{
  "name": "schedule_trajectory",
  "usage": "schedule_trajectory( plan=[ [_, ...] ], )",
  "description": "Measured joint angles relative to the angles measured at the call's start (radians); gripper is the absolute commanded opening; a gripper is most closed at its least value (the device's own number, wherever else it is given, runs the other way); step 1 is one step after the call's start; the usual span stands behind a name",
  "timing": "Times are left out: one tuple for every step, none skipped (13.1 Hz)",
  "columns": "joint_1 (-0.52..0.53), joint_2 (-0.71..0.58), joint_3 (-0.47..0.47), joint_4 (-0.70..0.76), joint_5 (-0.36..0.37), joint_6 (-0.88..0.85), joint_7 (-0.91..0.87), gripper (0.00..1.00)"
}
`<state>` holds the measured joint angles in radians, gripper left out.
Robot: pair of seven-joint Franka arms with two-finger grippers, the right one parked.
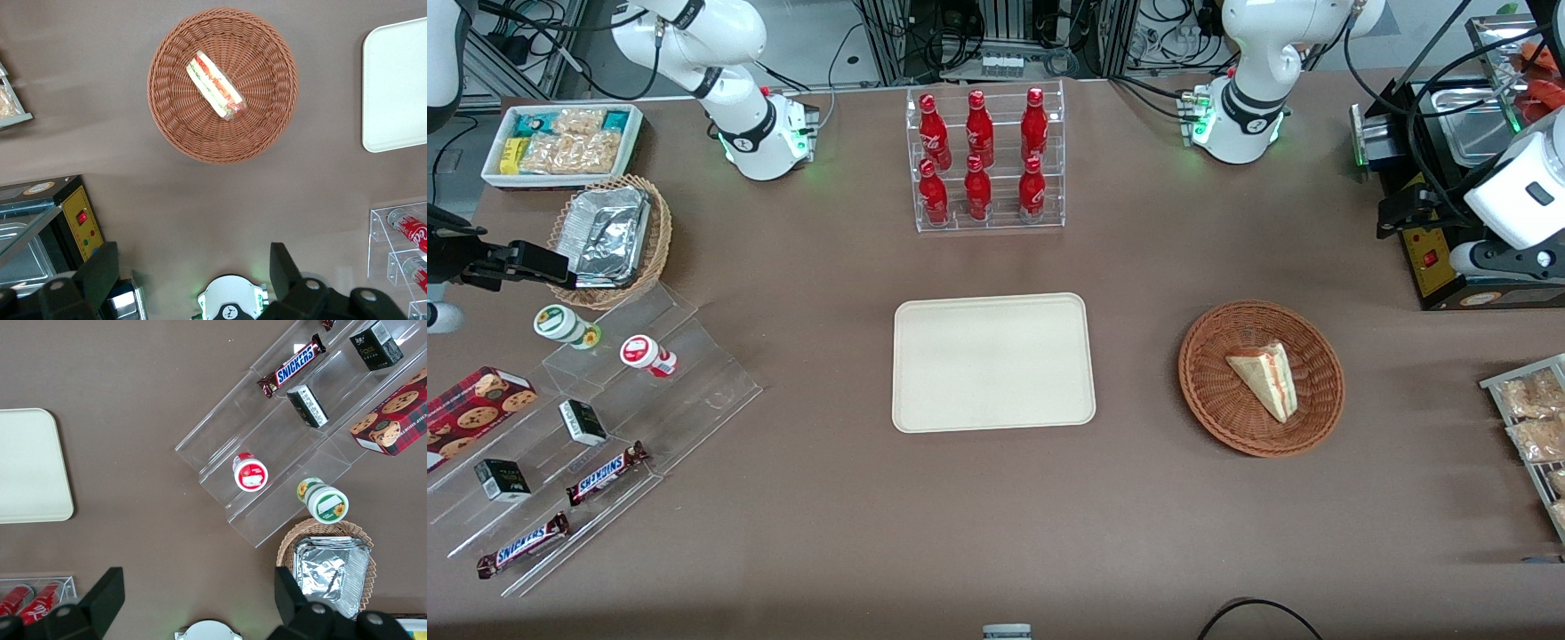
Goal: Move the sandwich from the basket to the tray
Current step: 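Move the left gripper over the wicker basket above the sandwich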
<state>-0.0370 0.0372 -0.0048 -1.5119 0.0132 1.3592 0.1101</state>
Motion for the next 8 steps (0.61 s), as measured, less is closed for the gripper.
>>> schedule_trajectory(
  plan=[
    [0.000, 0.000, 0.000, 0.000, 0.000, 0.001, 0.000, 1.00],
    [0.000, 0.000, 0.000, 0.000, 0.000, 0.005, 0.000, 1.00],
    [0.000, 0.000, 0.000, 0.000, 0.000, 0.012, 0.000, 1.00],
    [0.000, 0.000, 0.000, 0.000, 0.000, 0.015, 0.000, 1.00],
    [0.000, 0.000, 0.000, -0.002, 0.000, 0.018, 0.000, 1.00],
    [0.000, 0.002, 0.000, -0.007, 0.000, 0.019, 0.000, 1.00],
    [-0.002, 0.005, -0.001, -0.024, 0.000, 0.027, 0.001, 1.00],
    [-0.004, 0.008, -0.002, -0.054, 0.000, 0.056, 0.001, 1.00]
  ],
)
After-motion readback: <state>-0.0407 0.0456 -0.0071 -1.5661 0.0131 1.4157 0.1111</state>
